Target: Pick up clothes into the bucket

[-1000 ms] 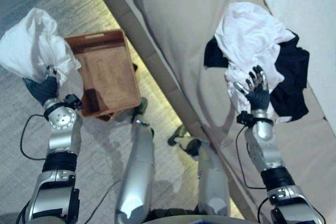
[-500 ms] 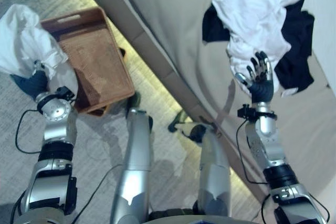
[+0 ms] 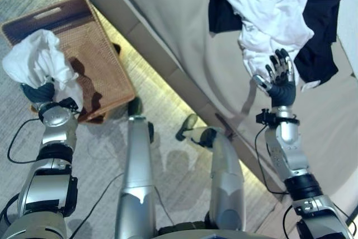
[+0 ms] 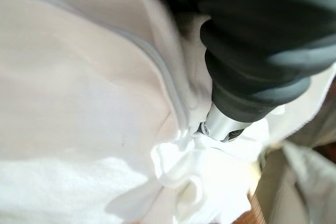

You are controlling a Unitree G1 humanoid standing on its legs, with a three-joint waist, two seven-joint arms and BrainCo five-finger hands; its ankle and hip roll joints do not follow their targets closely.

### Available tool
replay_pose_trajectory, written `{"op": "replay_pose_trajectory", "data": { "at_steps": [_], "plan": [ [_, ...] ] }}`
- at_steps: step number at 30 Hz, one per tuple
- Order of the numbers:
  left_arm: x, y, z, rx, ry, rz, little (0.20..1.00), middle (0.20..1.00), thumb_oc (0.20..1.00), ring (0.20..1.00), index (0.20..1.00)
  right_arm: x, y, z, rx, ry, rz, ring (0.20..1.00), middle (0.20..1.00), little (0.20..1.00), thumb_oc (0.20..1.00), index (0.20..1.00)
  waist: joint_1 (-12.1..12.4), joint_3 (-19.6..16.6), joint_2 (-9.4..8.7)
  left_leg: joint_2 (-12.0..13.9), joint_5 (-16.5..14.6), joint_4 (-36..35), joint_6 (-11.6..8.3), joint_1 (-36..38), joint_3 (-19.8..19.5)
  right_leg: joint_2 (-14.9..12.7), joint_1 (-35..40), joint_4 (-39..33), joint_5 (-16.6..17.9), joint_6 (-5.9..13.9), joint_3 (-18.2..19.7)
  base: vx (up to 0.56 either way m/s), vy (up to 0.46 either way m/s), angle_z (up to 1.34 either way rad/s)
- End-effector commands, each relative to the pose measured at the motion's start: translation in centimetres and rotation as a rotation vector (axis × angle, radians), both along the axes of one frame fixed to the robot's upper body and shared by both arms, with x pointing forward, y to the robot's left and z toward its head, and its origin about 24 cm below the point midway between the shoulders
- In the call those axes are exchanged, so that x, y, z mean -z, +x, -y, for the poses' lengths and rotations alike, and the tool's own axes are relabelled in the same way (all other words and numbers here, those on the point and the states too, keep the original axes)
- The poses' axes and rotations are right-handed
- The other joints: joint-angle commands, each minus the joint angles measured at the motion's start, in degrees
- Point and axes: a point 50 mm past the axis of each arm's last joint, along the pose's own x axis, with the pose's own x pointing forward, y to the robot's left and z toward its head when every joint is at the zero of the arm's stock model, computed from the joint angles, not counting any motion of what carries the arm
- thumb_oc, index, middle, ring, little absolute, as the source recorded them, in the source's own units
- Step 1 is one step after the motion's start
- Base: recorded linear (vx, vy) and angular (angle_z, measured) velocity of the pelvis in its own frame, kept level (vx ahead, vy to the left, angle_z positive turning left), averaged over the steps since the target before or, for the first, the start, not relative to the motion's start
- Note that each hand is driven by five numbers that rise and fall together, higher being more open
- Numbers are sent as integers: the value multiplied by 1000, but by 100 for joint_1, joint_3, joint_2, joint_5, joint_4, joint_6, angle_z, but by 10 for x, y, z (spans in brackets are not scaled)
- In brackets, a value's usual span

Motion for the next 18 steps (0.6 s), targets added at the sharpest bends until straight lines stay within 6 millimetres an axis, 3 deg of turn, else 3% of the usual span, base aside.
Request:
{"op": "replay_pose_trajectory", "data": {
  "at_steps": [1,13,18],
  "plan": [
    [-18,-1,-9,5,42,54,200,200,200,200,200,-25,-11,11,13,36,146,1000,1000,1000,1000,1000,159,0,-168,170,-154,-104,11,209,-254,-24,20,41,33,414,213,-27,20,-5],
    [-22,7,-5,112,203,-108,200,200,200,200,200,-32,-10,16,4,8,165,1000,1000,1000,1000,1000,64,-85,-90,185,-67,-224,23,68,-200,2,-174,-58,159,457,243,-17,19,-3],
    [-17,7,-12,56,128,-125,200,200,200,200,200,-31,-11,17,7,15,160,1000,1000,1000,1000,1000,16,-152,-117,203,-82,-194,30,33,-176,19,-200,-86,193,485,244,-1,6,0]
  ]
}}
